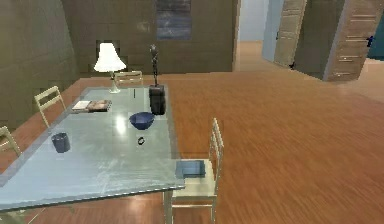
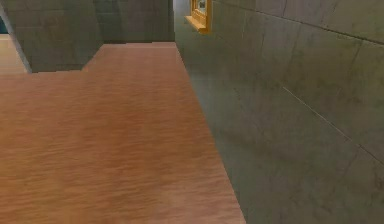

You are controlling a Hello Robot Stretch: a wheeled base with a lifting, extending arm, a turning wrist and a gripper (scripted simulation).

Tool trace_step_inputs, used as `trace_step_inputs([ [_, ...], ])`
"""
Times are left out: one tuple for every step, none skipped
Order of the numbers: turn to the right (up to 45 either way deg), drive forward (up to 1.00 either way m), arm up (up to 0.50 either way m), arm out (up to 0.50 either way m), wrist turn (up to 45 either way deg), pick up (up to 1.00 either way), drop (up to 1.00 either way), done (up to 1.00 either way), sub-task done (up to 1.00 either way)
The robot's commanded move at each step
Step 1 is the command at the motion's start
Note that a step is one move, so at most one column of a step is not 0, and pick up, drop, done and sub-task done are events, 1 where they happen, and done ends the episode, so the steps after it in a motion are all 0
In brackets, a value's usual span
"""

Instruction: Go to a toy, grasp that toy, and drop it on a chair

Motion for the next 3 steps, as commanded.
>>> trace_step_inputs([
  [42.0,0.00,0.00,0.00,0.0,0.00,0.00,0.00,0.00],
  [0.0,1.00,0.00,0.00,0.0,0.00,0.00,0.00,0.00],
  [0.0,1.00,0.00,0.00,0.0,0.00,0.00,0.00,0.00],
])
